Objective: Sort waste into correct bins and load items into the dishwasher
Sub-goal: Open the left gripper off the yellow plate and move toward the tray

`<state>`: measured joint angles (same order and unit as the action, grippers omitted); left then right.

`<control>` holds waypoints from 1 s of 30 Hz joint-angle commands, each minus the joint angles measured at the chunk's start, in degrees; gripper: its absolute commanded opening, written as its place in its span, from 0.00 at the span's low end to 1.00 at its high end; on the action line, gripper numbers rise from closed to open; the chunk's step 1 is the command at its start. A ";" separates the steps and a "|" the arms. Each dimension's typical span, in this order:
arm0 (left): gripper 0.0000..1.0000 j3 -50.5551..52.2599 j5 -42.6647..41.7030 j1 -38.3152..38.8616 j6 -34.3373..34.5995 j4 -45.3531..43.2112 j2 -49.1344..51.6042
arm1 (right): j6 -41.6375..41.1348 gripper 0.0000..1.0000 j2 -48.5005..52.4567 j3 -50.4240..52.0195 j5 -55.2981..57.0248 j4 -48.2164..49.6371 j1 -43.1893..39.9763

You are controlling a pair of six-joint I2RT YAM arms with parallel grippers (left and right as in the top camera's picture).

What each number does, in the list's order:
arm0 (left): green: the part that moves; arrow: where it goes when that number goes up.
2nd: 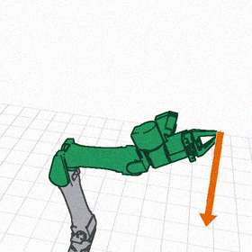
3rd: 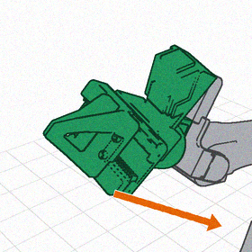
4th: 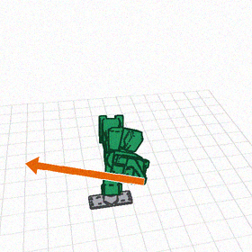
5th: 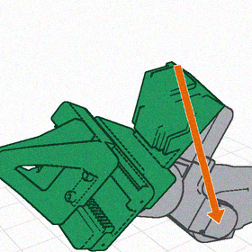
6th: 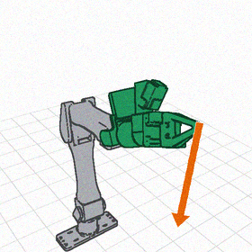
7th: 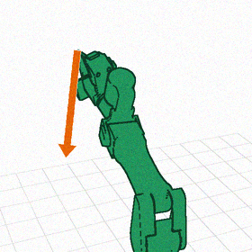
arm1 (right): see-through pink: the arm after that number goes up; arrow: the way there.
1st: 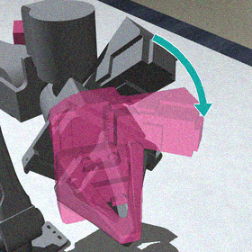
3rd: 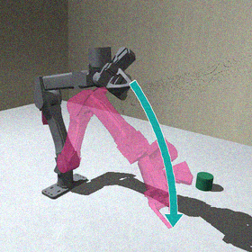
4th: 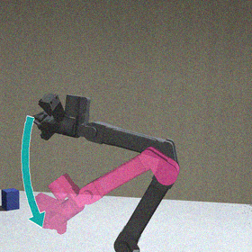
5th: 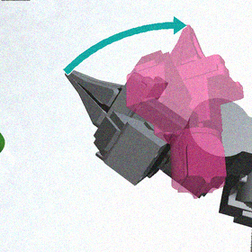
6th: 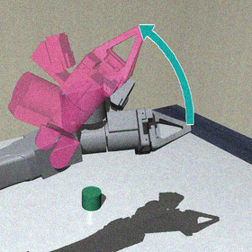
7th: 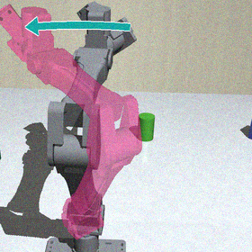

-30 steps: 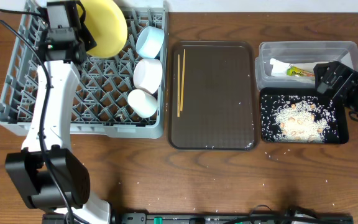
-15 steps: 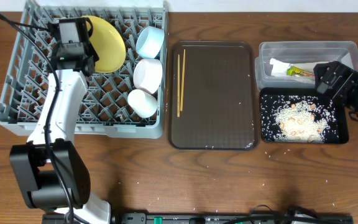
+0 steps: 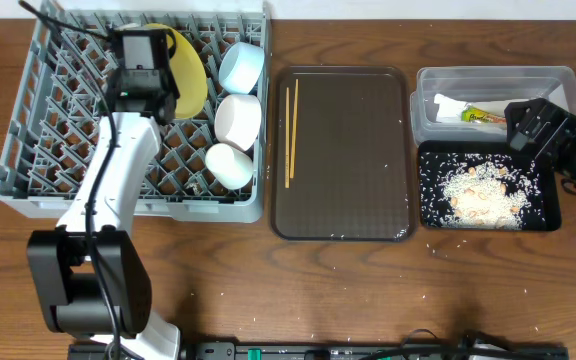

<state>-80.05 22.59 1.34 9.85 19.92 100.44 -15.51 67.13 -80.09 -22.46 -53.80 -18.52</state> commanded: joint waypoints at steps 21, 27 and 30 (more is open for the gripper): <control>0.74 -0.37 -9.73 11.50 -2.78 1.33 -17.77 | -0.31 0.99 0.17 -0.46 -0.04 -0.02 -0.26; 0.74 -3.69 -11.06 18.40 -2.75 7.76 -16.04 | -0.31 0.99 0.17 -0.48 -0.04 -0.02 -0.26; 0.74 -5.53 -11.06 22.01 -2.58 10.19 -14.10 | -0.31 0.99 0.17 -0.46 -0.04 -0.02 -0.26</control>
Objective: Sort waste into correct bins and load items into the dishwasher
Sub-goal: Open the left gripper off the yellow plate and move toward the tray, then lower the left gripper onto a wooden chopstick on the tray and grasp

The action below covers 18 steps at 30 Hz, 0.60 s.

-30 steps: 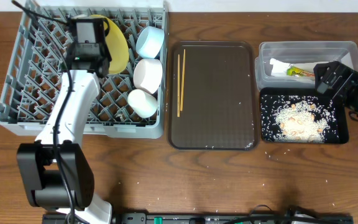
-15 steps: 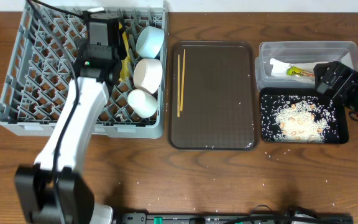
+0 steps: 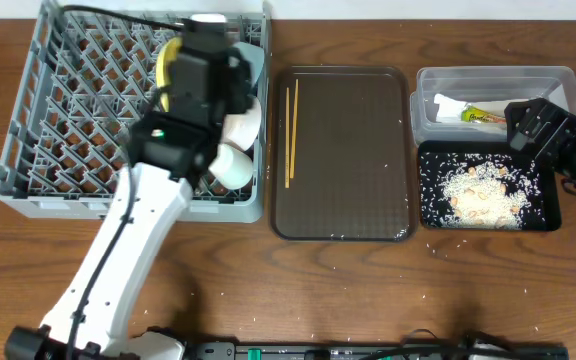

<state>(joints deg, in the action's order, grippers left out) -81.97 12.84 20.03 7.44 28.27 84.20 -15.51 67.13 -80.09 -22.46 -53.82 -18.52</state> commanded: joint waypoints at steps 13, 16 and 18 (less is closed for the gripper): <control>0.74 -24.04 -7.50 10.23 4.48 17.35 27.82 | -0.31 0.99 0.17 -0.46 -0.04 0.00 -0.26; 0.74 -30.32 -10.80 10.23 5.20 21.31 33.83 | -0.31 0.99 0.17 -0.46 -0.04 0.00 -0.26; 0.74 -33.42 -11.15 10.21 6.58 23.93 37.29 | -0.31 0.99 0.17 -0.46 -0.04 0.00 -0.26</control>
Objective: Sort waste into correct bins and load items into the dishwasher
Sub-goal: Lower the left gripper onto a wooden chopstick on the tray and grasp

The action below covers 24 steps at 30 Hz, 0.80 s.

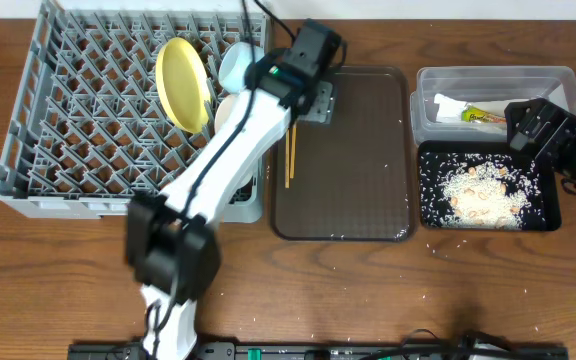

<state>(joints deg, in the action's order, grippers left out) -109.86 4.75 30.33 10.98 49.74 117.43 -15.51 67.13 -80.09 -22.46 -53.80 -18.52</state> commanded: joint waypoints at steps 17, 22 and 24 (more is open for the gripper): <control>0.74 -6.23 -5.18 -0.61 6.54 3.72 15.89 | -0.31 0.99 0.17 -0.46 -0.04 -0.02 -0.26; 0.74 -5.92 -5.18 -1.01 6.58 3.02 17.99 | -0.28 0.99 0.17 -0.46 -0.04 -0.02 -0.26; 0.74 -5.86 -5.20 -1.27 6.73 2.71 18.60 | -0.31 0.99 0.17 -0.46 -0.04 -0.02 -0.26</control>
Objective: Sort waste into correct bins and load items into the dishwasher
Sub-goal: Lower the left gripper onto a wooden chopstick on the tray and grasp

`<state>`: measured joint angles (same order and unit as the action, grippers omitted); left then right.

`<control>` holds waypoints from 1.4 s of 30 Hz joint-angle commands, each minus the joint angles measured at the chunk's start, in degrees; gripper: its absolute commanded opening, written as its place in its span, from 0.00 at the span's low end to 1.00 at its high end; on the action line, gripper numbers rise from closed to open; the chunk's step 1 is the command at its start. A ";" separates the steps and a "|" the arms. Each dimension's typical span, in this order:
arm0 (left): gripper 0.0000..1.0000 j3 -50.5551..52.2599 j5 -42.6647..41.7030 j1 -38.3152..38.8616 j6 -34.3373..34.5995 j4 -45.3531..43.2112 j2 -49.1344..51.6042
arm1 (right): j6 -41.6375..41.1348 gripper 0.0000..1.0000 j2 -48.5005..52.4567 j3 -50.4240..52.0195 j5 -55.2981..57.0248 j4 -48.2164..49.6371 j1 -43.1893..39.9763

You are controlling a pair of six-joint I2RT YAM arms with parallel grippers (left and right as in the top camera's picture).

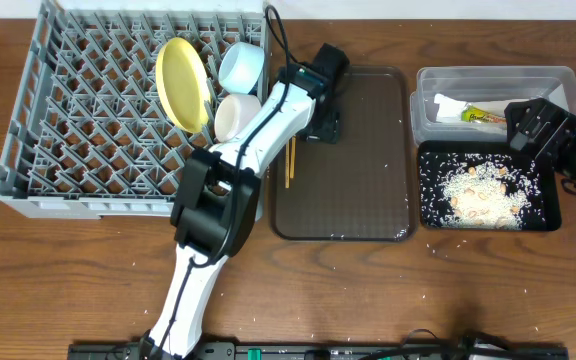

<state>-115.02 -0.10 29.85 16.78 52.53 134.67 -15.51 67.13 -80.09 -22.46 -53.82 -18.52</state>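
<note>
Two wooden chopsticks point(288, 165) lie lengthwise on the left side of the dark brown tray point(368, 190), their far ends hidden under my left arm. My left gripper point(325, 124) hangs low over the tray just right of them, apparently open and empty. In the grey dish rack point(58, 150) a yellow plate point(183, 80) stands on edge, with a light blue bowl point(241, 65) and a white bowl point(234, 116) beside it. My right gripper point(528, 122) hovers at the far right between the two bins; its jaws are unclear.
A clear bin point(438, 85) at the back right holds wrappers. In front of it a black bin point(428, 200) holds rice and food scraps. Rice grains are scattered on the tray and the wooden table point(368, 290).
My left gripper has moved slightly nearer and lower over the tray, now next to the chopsticks' upper part. The rack, plate, bowls and right arm are unchanged.
My left gripper was at the yellow plate in the rack. Then it was over the rack's right side by the bowls. Then it was at the tray's far left corner with the plate left standing in the rack, and now it is beside the chopsticks.
</note>
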 commanded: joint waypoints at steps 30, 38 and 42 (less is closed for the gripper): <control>0.73 1.36 -2.14 -0.79 1.55 -1.16 6.08 | -0.31 0.99 0.17 -0.46 -0.04 0.00 -0.26; 0.42 1.36 -10.34 -0.20 1.57 0.17 6.93 | -0.31 0.99 0.17 -0.48 -0.04 0.00 -0.26; 0.13 1.36 -10.64 1.27 1.57 0.74 6.93 | -0.31 0.99 0.17 -0.46 -0.04 0.00 -0.26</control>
<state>-114.83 -6.44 29.32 18.11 52.60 138.30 -15.51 67.13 -80.09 -22.46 -53.80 -18.52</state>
